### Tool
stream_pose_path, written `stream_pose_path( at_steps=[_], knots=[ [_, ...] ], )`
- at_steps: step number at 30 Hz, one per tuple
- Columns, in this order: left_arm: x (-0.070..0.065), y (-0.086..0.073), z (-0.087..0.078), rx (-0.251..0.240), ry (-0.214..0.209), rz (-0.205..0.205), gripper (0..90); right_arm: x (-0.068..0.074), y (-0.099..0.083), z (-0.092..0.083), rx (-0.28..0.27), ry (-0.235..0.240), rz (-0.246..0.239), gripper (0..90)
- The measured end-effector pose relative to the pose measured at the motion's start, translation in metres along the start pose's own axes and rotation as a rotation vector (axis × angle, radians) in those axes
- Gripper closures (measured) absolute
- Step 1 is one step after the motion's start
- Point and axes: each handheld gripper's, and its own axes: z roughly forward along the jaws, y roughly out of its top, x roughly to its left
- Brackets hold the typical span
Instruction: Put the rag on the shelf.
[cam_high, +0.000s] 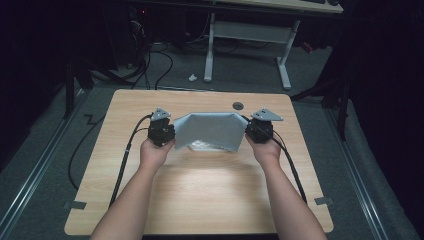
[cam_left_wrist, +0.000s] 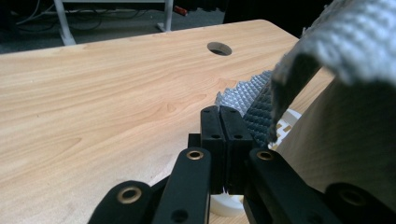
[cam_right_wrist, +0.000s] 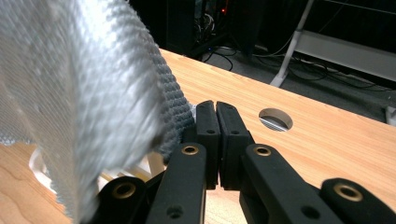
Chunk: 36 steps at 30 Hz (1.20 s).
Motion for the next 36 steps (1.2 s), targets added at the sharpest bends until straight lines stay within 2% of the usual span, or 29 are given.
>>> stream_pose_path(
  at_steps=[1,4,16,27,30,32,36],
  knots=[
    [0.001,-0.001,0.000,0.003,0.000,0.000,89.0,-0.001,-0.003,0.001,0.003,-0.001,0.021,89.6],
    [0.001,-0.004,0.001,0.015,0.001,0.000,88.9,-0.002,-0.007,0.003,0.011,-0.002,0.029,89.7],
    [0.001,-0.014,0.006,0.039,-0.010,-0.018,88.5,0.004,-0.018,0.015,0.061,0.003,0.023,89.6],
    [-0.001,-0.015,0.001,0.037,-0.011,-0.007,86.9,0.002,-0.022,0.019,0.077,0.005,0.036,89.3],
    [-0.001,-0.015,0.000,0.043,-0.002,-0.005,84.1,0.001,-0.022,0.020,0.076,0.006,0.052,88.3],
    [-0.001,-0.014,-0.003,0.049,0.017,-0.001,77.9,0.001,-0.021,0.019,0.075,0.003,0.052,86.4],
    [0.001,-0.013,-0.010,0.017,0.037,-0.008,69.0,-0.002,-0.020,0.016,0.075,0.000,0.064,82.2]
  ],
)
